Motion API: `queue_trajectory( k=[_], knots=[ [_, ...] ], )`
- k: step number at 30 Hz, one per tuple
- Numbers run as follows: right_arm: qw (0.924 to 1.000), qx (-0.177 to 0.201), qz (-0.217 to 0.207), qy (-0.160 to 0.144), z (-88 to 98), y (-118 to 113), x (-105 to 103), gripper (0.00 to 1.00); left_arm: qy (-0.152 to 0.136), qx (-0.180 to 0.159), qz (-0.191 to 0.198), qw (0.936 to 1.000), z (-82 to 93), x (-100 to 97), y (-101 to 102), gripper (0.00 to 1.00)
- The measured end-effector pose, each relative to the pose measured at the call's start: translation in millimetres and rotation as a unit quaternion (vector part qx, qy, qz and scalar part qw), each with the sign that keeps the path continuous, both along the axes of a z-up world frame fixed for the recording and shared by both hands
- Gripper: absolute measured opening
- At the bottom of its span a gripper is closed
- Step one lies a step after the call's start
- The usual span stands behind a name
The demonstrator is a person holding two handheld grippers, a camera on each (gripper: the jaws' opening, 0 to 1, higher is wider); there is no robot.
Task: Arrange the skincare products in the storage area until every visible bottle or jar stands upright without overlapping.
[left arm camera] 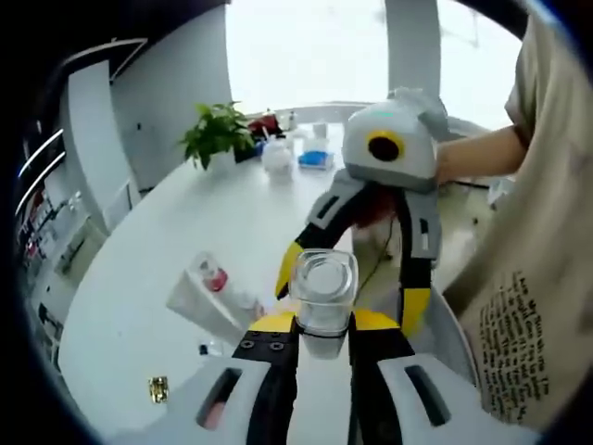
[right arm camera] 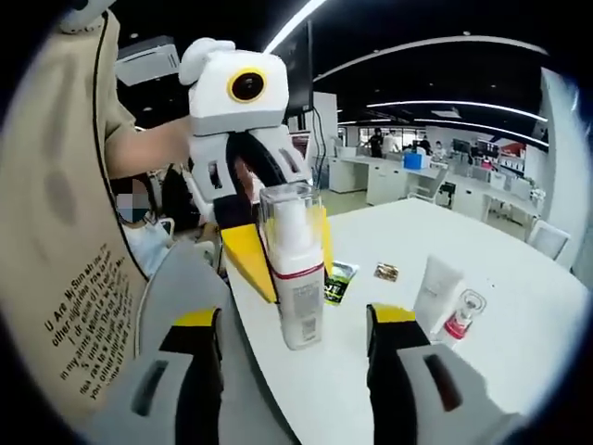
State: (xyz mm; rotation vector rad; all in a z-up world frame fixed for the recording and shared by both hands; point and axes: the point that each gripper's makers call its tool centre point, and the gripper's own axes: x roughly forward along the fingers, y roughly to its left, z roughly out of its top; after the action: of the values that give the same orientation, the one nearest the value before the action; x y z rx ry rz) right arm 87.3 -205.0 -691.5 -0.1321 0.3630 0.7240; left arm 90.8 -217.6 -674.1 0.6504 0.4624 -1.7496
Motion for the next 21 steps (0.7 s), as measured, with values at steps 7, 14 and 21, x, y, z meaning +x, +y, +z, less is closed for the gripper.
queue_trajectory(
  k=[7,14,21],
  knots=[
    [0.9989,0.000,-0.045,0.013,-8.4,-14.1,-7.1,0.79,0.016,0.015,0.012,0.9997,-27.3,12.3,-8.1,0.17],
    [0.9959,0.007,-0.088,0.023,-14.7,-30.9,-10.0,0.91,0.037,0.018,0.030,0.9987,-50.8,25.7,-17.2,0.17],
    [0.9905,0.012,-0.132,0.036,-24.7,-54.3,-11.4,0.93,0.038,0.025,0.049,0.9978,-76.1,43.9,-26.8,0.17]
  ],
)
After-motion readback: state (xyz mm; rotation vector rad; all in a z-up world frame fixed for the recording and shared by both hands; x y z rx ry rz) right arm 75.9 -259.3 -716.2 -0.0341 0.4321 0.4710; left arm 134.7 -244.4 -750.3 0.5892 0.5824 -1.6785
